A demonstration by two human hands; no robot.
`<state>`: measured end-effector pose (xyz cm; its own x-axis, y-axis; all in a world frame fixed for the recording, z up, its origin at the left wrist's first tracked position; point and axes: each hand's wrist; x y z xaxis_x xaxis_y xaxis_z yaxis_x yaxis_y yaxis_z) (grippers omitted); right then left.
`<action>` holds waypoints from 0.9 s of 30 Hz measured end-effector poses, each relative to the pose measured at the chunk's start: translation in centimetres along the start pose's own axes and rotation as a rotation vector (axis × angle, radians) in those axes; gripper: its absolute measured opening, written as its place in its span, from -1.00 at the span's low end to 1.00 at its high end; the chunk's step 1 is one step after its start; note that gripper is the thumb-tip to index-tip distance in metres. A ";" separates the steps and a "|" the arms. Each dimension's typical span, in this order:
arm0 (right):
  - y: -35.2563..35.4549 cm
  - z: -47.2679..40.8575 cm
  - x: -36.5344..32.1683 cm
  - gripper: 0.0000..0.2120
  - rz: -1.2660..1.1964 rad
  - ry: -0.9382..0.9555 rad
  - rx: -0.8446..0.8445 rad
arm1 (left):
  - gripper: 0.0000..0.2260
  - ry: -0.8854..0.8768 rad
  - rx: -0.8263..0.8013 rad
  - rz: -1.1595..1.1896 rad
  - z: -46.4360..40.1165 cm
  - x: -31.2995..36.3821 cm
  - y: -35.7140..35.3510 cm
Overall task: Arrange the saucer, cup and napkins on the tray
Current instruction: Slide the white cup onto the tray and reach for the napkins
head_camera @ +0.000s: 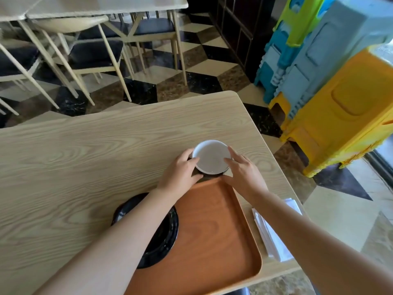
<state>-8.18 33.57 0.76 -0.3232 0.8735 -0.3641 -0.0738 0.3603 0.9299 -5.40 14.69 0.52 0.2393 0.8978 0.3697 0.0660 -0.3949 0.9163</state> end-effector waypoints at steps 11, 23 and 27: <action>1.9 5.3 -0.2 -0.60 -0.074 0.156 0.162 | -0.63 -0.060 0.144 0.019 5.6 2.4 1.3; -0.9 8.8 0.7 -0.62 -0.093 0.134 0.094 | -0.63 -0.038 0.046 0.001 9.1 3.1 -0.4; -1.0 8.5 0.8 -0.61 -0.086 0.123 0.105 | -0.63 -0.048 0.069 -0.021 8.8 3.1 -0.4</action>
<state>-0.37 36.66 -0.86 -0.4336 0.7937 -0.4267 -0.0094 0.4695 0.8829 3.78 15.91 -0.10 0.2831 0.8964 0.3410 0.1374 -0.3898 0.9106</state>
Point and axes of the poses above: each hand's wrist, its own z-axis away from the middle knuckle, its own y-axis out of the back of the hand, x = y × z, and after that the axes turned 6 degrees about -y, right-handed
